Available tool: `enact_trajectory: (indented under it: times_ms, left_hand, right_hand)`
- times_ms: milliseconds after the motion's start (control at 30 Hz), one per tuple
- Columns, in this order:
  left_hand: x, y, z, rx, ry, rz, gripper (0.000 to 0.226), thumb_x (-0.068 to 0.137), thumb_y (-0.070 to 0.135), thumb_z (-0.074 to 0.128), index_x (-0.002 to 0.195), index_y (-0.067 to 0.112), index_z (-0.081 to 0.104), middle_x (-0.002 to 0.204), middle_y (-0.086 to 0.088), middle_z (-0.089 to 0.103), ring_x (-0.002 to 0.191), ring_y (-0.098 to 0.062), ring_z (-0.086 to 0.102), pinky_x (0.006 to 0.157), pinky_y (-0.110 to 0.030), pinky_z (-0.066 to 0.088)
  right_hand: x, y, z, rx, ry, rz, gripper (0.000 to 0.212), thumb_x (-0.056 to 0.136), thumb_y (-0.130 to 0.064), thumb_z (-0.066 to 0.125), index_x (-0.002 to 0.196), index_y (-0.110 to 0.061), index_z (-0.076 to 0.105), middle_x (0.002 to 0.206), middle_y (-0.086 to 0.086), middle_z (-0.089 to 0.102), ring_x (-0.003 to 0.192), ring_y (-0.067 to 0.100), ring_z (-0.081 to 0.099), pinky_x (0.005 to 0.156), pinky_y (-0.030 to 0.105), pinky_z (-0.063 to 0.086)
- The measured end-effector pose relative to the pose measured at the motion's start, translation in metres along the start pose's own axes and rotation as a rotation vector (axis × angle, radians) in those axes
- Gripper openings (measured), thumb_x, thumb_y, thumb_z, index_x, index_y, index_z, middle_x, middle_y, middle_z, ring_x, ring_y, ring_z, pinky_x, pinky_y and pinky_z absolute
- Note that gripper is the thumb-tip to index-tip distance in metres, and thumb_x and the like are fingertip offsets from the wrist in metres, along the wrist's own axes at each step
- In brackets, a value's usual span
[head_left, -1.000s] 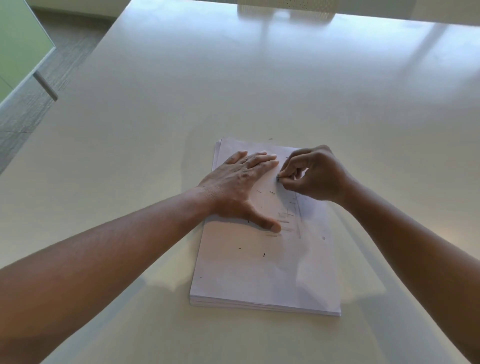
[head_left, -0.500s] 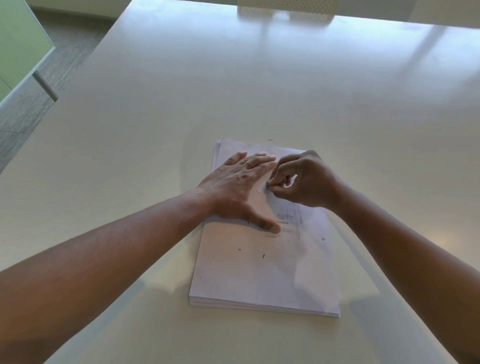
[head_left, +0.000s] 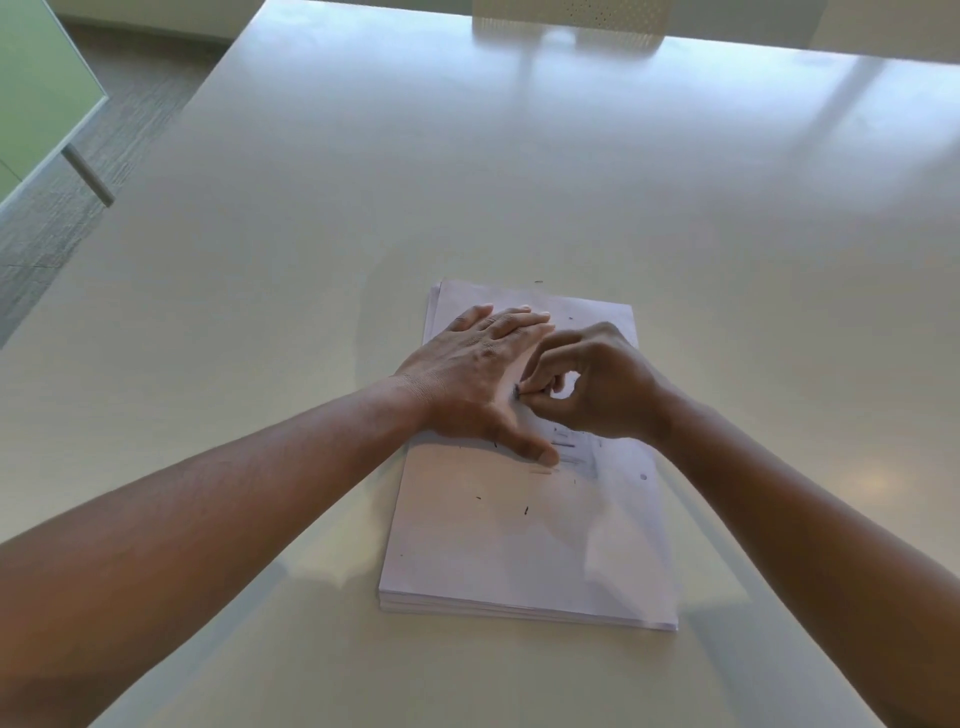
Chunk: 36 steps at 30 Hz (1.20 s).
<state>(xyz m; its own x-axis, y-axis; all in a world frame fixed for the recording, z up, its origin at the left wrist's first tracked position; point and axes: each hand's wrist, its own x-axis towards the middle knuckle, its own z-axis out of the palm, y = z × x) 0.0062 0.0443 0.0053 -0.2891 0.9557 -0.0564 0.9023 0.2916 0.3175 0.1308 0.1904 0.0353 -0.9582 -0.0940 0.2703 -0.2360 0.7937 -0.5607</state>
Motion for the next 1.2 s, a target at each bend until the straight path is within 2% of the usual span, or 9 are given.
enact_trajectory:
  times_ms: [133,233,333,400,500,667,867,1067,1200]
  left_hand:
    - [0.000,-0.002,0.002,0.000,-0.003,-0.009,0.148,0.046,0.107,0.049,0.164,0.025,0.014,0.171,0.013,0.011,0.156,0.000,-0.004,0.129,-0.037,-0.003]
    - [-0.002,-0.001,0.000,0.003,-0.003,-0.009,0.148,0.046,0.107,0.049,0.164,0.025,0.014,0.171,0.014,0.010,0.156,0.000,-0.004,0.129,-0.036,-0.004]
    - [-0.002,-0.001,-0.001,0.001,-0.009,-0.011,0.148,0.047,0.106,0.050,0.165,0.025,0.013,0.171,0.014,0.009,0.155,0.001,-0.005,0.128,-0.035,-0.005]
    - [-0.003,-0.001,-0.001,0.003,-0.008,-0.007,0.148,0.047,0.106,0.050,0.165,0.025,0.012,0.171,0.014,0.008,0.155,0.001,-0.005,0.128,-0.034,-0.007]
    - [-0.003,-0.001,0.000,-0.003,-0.003,-0.009,0.146,0.049,0.106,0.049,0.165,0.025,0.012,0.171,0.014,0.008,0.155,0.001,-0.005,0.128,-0.033,-0.007]
    - [-0.005,0.000,0.000,-0.008,0.007,-0.016,0.139,0.054,0.104,0.053,0.165,0.028,0.014,0.171,0.017,0.009,0.155,0.002,-0.003,0.128,-0.033,-0.006]
    - [-0.004,0.000,-0.001,-0.015,0.022,-0.013,0.137,0.056,0.103,0.050,0.164,0.027,0.018,0.171,0.015,0.014,0.156,0.001,0.002,0.129,-0.034,-0.003]
    - [-0.003,-0.002,-0.001,-0.019,0.016,-0.008,0.136,0.056,0.103,0.050,0.164,0.027,0.018,0.171,0.014,0.013,0.156,0.001,0.001,0.129,-0.034,-0.004]
    - [-0.003,-0.002,-0.001,-0.021,0.018,0.008,0.133,0.059,0.099,0.053,0.164,0.026,0.019,0.171,0.015,0.013,0.156,0.000,0.002,0.129,-0.033,-0.004]
  right_hand:
    - [-0.007,-0.002,-0.011,0.009,-0.161,0.009,0.006,0.072,-0.010,0.082,0.069,-0.011,0.076,0.071,-0.002,0.071,0.059,0.006,0.061,0.061,0.022,0.052]
    - [-0.005,0.008,-0.020,-0.066,-0.101,0.082,0.007,0.071,-0.008,0.082,0.071,-0.013,0.078,0.070,-0.005,0.071,0.061,0.007,0.062,0.064,0.027,0.054]
    - [-0.005,0.007,-0.016,-0.098,0.024,0.163,0.008,0.073,-0.004,0.081,0.072,-0.012,0.078,0.072,-0.007,0.070,0.061,0.000,0.060,0.065,0.025,0.054]
    - [-0.009,0.001,-0.010,-0.126,0.038,0.167,0.008,0.074,-0.003,0.079,0.074,-0.011,0.079,0.074,-0.010,0.068,0.060,-0.004,0.056,0.065,0.019,0.053]
    - [-0.011,-0.006,-0.007,-0.161,0.040,0.207,0.009,0.074,-0.002,0.077,0.076,-0.011,0.079,0.075,-0.007,0.067,0.060,0.006,0.055,0.065,0.023,0.052]
    - [-0.005,-0.015,-0.003,-0.222,0.028,0.340,0.013,0.078,-0.006,0.070,0.076,-0.016,0.078,0.074,-0.017,0.056,0.071,0.010,0.054,0.071,0.025,0.051]
    - [0.000,-0.023,0.000,-0.284,0.016,0.435,0.015,0.078,-0.006,0.067,0.070,-0.016,0.074,0.077,-0.005,0.066,0.073,0.017,0.060,0.068,0.035,0.056]
    - [0.003,-0.032,0.000,-0.301,0.017,0.479,0.015,0.079,-0.006,0.066,0.074,-0.016,0.076,0.082,-0.003,0.069,0.076,0.017,0.062,0.069,0.031,0.056]
    - [0.000,-0.034,0.000,-0.280,0.029,0.504,0.014,0.081,-0.006,0.068,0.076,-0.016,0.077,0.077,-0.009,0.062,0.075,0.015,0.059,0.069,0.026,0.052]
